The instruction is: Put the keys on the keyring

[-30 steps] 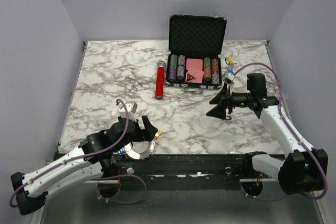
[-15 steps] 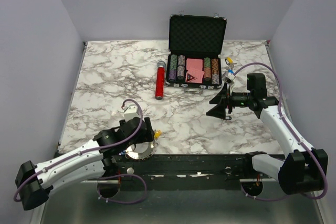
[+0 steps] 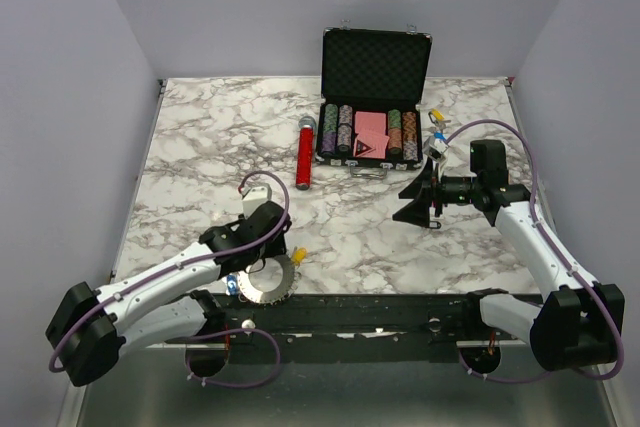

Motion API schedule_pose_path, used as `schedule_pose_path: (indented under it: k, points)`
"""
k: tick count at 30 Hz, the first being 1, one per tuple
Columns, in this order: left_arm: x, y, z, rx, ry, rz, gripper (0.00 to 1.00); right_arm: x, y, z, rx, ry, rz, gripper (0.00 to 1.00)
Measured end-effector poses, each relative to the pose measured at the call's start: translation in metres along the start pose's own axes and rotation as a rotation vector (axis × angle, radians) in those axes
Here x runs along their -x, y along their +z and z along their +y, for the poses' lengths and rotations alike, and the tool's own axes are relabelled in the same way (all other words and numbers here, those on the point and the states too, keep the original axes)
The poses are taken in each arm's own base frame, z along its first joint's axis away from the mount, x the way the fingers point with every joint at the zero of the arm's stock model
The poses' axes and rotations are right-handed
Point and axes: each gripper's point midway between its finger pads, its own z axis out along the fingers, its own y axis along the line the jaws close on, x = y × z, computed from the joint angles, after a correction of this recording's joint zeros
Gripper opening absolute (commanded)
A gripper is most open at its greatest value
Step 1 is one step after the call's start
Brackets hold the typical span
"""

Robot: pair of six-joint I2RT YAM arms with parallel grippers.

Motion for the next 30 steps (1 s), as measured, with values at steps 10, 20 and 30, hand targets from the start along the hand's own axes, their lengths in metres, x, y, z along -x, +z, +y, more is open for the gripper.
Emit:
schedule_pose_path:
  k: [10, 20, 30]
  points:
    - [0.009, 0.01, 0.004, 0.065, -0.022, 0.011, 0.37, 0.0, 0.0, 0.0, -0.001, -0.003, -0.002, 0.87]
    - [0.009, 0.018, 0.02, 0.184, -0.091, 0.045, 0.4, 0.0, 0.0, 0.0, -0.001, -0.001, -0.002, 0.87]
    - [0.008, 0.026, 0.025, 0.291, -0.115, 0.097, 0.41, 0.0, 0.0, 0.0, -0.001, 0.0, -0.002, 0.87]
